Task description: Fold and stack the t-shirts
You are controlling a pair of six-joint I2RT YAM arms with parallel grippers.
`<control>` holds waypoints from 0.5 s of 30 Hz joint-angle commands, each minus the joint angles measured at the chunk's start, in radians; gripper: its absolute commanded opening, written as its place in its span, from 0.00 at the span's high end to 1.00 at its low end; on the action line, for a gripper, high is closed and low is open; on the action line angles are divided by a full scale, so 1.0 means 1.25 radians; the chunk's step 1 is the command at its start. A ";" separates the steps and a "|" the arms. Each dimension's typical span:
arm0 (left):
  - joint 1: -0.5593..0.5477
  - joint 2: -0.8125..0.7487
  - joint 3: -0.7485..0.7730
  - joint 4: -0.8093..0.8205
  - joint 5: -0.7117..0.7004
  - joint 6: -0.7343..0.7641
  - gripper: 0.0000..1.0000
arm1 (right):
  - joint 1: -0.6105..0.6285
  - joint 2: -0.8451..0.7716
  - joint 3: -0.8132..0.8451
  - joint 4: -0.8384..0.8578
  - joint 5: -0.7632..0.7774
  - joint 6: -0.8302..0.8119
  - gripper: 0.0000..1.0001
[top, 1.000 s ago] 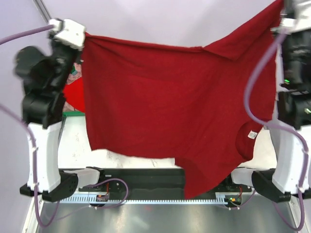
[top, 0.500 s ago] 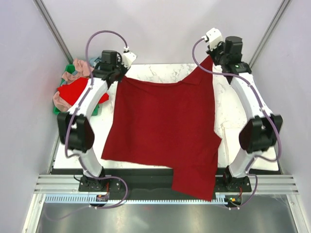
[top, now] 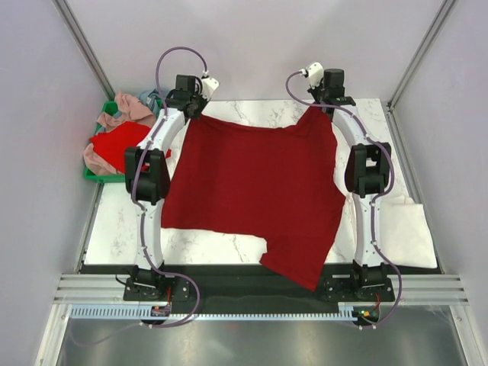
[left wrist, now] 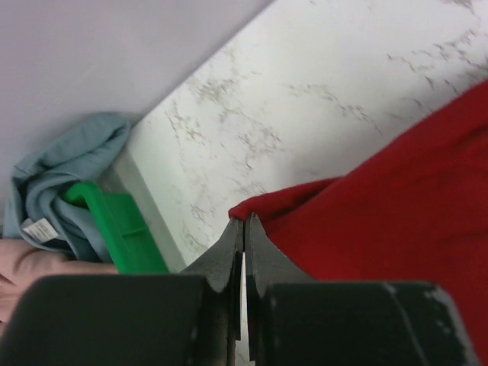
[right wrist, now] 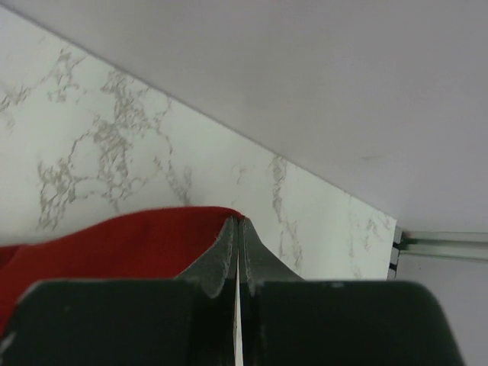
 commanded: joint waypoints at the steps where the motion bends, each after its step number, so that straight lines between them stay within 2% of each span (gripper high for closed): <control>1: 0.003 0.039 0.105 0.027 -0.031 -0.040 0.98 | -0.001 0.004 0.084 0.111 0.044 0.013 1.00; 5: 0.005 0.072 0.154 0.045 -0.060 -0.037 0.98 | -0.001 0.029 0.097 0.175 0.039 0.042 1.00; 11: 0.021 0.057 0.145 0.094 -0.071 -0.084 0.98 | 0.017 0.059 0.108 0.183 0.073 0.047 1.00; 15: 0.031 0.033 0.124 0.113 -0.088 -0.103 0.98 | 0.033 0.064 0.092 0.201 0.052 0.029 1.00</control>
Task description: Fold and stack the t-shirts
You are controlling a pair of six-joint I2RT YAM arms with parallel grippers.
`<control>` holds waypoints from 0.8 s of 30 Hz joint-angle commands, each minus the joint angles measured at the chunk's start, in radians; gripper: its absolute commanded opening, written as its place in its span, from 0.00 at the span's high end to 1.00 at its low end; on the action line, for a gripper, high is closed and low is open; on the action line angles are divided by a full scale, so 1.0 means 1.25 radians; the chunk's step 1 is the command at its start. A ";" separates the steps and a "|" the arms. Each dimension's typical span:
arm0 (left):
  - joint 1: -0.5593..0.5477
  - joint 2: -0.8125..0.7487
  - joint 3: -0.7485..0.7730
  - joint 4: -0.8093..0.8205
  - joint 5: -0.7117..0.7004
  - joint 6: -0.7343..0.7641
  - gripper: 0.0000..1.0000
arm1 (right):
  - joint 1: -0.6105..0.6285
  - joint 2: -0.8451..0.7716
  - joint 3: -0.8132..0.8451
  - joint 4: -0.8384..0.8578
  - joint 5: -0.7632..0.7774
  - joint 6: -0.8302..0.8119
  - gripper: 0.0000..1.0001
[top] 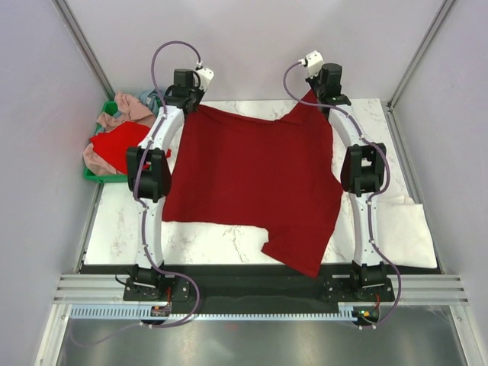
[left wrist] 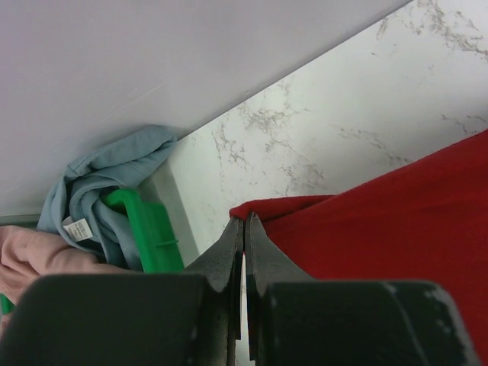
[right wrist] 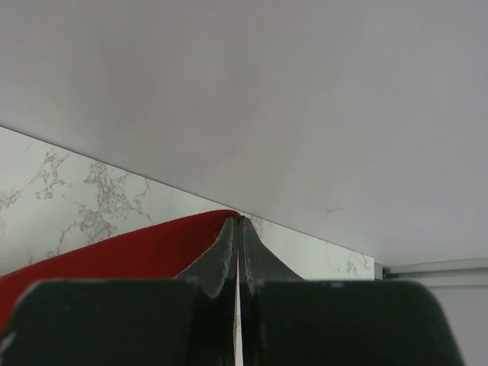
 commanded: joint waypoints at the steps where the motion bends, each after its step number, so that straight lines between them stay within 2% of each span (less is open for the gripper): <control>1: 0.023 -0.036 0.007 0.068 -0.030 -0.049 0.98 | 0.025 0.016 0.010 0.060 0.005 -0.005 1.00; 10: 0.037 -0.050 0.018 0.078 -0.037 -0.062 0.98 | 0.047 0.089 0.051 0.142 0.026 0.002 1.00; 16: 0.037 -0.042 0.006 0.061 -0.032 -0.009 0.98 | 0.056 0.142 0.102 0.154 0.034 0.002 1.00; 19: 0.037 -0.041 -0.001 0.031 -0.016 -0.001 0.98 | 0.054 0.113 0.077 0.139 0.044 -0.021 1.00; 24: 0.038 -0.062 -0.059 0.014 0.040 0.010 0.98 | 0.042 -0.012 -0.031 0.115 0.048 -0.033 1.00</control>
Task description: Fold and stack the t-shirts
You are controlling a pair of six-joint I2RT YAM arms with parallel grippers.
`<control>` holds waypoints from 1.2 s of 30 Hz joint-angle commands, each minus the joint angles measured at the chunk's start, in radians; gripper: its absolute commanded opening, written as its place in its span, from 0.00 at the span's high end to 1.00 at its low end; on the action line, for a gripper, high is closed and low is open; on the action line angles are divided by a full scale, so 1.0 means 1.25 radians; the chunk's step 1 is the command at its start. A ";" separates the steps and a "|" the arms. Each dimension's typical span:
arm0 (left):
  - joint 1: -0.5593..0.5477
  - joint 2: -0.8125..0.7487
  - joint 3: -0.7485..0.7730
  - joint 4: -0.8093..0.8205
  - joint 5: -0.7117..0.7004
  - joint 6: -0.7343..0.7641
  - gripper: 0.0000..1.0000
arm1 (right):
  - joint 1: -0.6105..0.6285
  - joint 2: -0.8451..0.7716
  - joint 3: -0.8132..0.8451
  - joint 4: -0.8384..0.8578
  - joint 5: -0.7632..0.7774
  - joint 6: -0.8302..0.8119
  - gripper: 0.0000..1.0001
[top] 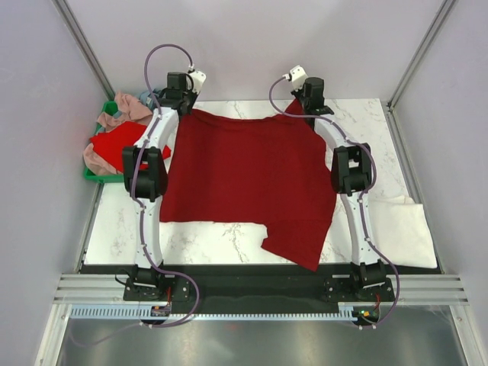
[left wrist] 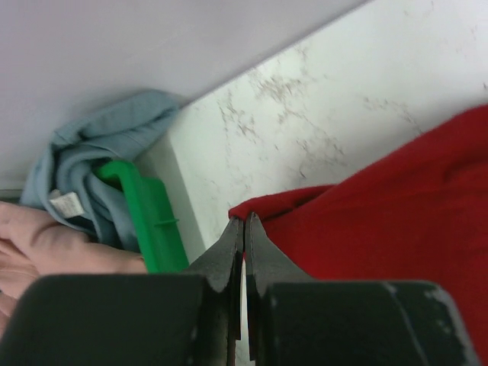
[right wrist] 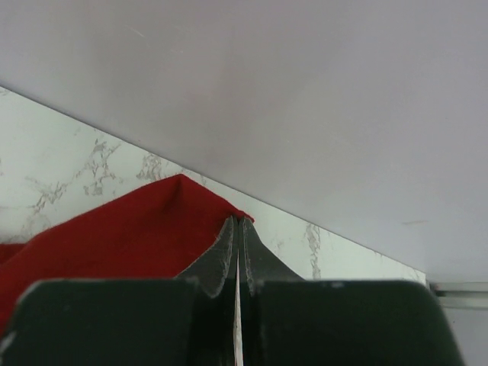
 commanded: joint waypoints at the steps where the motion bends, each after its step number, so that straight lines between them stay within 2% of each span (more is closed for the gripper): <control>1: 0.001 -0.060 -0.026 -0.004 0.042 0.025 0.98 | -0.014 -0.137 -0.060 0.004 0.018 -0.012 1.00; 9: 0.013 -0.089 -0.024 -0.004 0.056 0.025 0.98 | -0.019 -0.283 -0.153 -0.064 0.001 -0.016 1.00; 18: 0.039 -0.168 -0.111 -0.003 0.102 0.040 0.98 | -0.017 -0.445 -0.321 -0.121 -0.009 -0.038 1.00; 26: 0.059 -0.221 -0.183 -0.003 0.147 0.044 0.98 | -0.019 -0.542 -0.449 -0.153 -0.008 -0.026 1.00; 36: 0.059 -0.274 -0.263 -0.005 0.172 0.054 0.98 | -0.019 -0.644 -0.546 -0.210 -0.013 0.002 1.00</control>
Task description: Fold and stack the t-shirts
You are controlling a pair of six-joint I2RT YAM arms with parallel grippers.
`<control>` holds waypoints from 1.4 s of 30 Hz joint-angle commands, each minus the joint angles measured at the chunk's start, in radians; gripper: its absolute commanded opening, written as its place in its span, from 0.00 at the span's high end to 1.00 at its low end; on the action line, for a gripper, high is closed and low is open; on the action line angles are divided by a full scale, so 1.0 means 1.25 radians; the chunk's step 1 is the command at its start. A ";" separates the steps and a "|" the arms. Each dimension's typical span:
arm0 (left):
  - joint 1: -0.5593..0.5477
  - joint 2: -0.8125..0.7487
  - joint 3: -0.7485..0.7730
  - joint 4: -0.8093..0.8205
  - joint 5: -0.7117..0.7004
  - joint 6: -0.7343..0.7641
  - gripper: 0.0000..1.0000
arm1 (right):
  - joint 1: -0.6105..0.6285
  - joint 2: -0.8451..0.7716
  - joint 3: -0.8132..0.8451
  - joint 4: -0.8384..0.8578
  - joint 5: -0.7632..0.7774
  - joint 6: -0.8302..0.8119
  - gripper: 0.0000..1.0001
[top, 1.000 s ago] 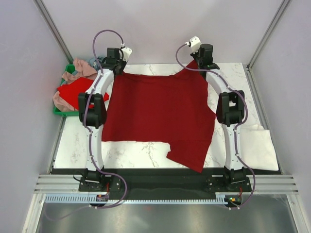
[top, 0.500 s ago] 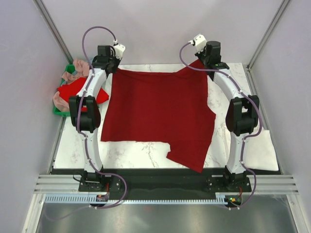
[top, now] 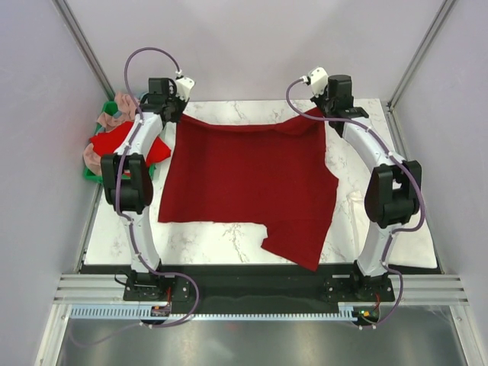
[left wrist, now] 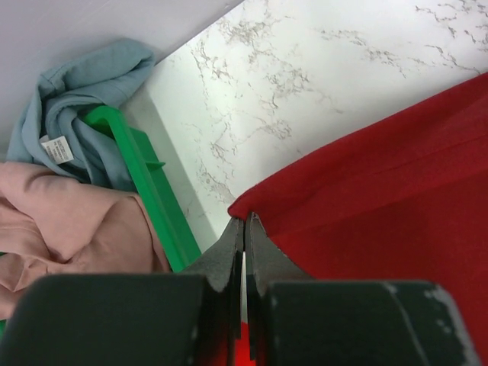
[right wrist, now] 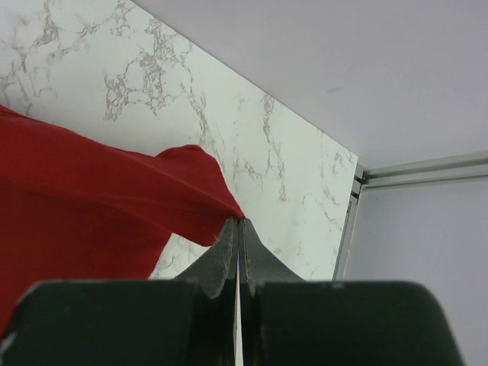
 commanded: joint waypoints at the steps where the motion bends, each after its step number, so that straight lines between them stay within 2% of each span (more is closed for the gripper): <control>1: 0.005 -0.071 -0.025 0.021 0.023 0.025 0.98 | 0.001 -0.075 -0.017 -0.014 -0.005 0.024 1.00; 10: 0.006 -0.156 -0.119 0.019 0.032 0.030 0.98 | 0.003 -0.182 -0.087 -0.097 -0.042 0.079 1.00; 16: 0.010 -0.203 -0.215 0.019 0.027 0.037 0.98 | 0.008 -0.254 -0.197 -0.122 -0.059 0.116 1.00; 23: 0.013 -0.230 -0.295 0.016 0.027 0.042 0.98 | 0.032 -0.330 -0.287 -0.156 -0.086 0.161 1.00; 33: 0.013 -0.258 -0.389 -0.008 0.040 0.031 0.98 | 0.043 -0.387 -0.342 -0.236 -0.123 0.227 1.00; 34: 0.013 -0.260 -0.387 -0.025 0.039 0.028 0.96 | 0.048 -0.394 -0.353 -0.246 -0.143 0.232 1.00; 35: 0.013 -0.263 -0.384 -0.032 0.037 0.020 0.89 | 0.048 -0.411 -0.358 -0.271 -0.148 0.240 0.95; 36: 0.015 -0.269 -0.382 -0.039 0.034 0.013 0.81 | 0.048 -0.421 -0.361 -0.285 -0.166 0.246 0.93; 37: 0.015 -0.285 -0.375 -0.046 0.034 0.009 0.68 | 0.051 -0.431 -0.361 -0.296 -0.170 0.246 0.92; 40: 0.015 -0.309 -0.333 -0.043 0.038 -0.007 0.56 | 0.051 -0.454 -0.334 -0.312 -0.152 0.250 0.82; 41: 0.015 -0.300 -0.315 -0.041 0.041 -0.012 0.50 | 0.050 -0.447 -0.319 -0.299 -0.139 0.250 0.74; 42: 0.015 -0.289 -0.295 -0.043 0.052 -0.015 0.49 | 0.050 -0.437 -0.305 -0.287 -0.129 0.253 0.70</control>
